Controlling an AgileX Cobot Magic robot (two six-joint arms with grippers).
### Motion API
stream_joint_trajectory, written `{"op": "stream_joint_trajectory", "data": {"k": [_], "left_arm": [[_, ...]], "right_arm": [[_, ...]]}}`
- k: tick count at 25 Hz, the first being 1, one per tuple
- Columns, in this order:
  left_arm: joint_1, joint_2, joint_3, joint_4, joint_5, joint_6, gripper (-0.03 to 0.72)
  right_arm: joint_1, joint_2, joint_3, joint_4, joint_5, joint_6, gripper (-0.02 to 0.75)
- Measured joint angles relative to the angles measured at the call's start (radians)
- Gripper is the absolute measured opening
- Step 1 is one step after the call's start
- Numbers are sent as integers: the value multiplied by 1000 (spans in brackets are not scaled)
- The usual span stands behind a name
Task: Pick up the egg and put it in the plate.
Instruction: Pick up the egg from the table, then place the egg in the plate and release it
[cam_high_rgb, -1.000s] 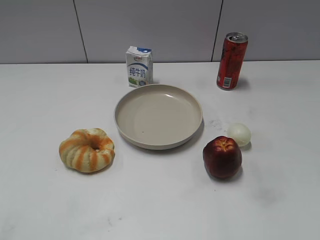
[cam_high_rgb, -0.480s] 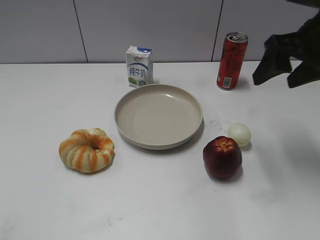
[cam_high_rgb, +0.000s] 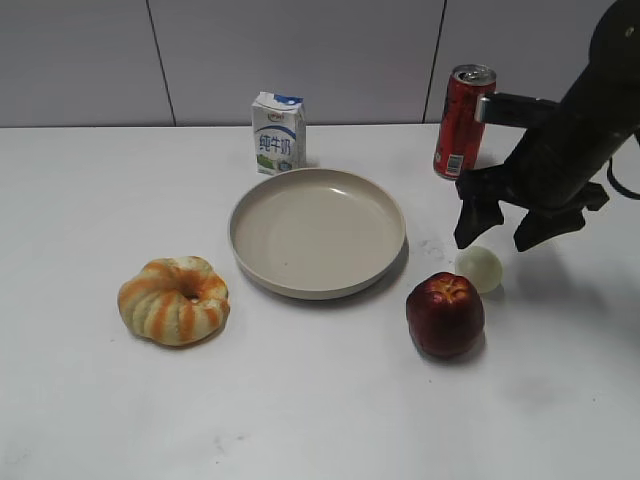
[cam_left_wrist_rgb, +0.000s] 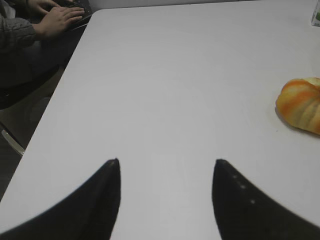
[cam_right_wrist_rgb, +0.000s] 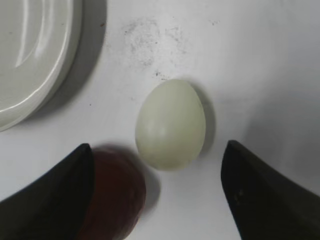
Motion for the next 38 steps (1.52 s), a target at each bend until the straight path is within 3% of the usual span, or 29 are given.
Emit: {"op": "stream_joint_trajectory", "data": {"k": [9, 17, 23, 32, 38], "left_arm": [[0, 0, 0, 0, 0, 0, 446], [0, 0, 0, 0, 0, 0, 446], [0, 0, 0, 0, 0, 0, 446], [0, 0, 0, 0, 0, 0, 446], [0, 0, 0, 0, 0, 0, 446]], "right_arm": [[0, 102, -2, 1, -85, -1, 588], [0, 149, -4, 29, -77, -1, 440], [0, 152, -33, 29, -15, -1, 441], [22, 153, -318, 36, 215, -2, 441], [133, 154, -484, 46, 188, -15, 441]]}}
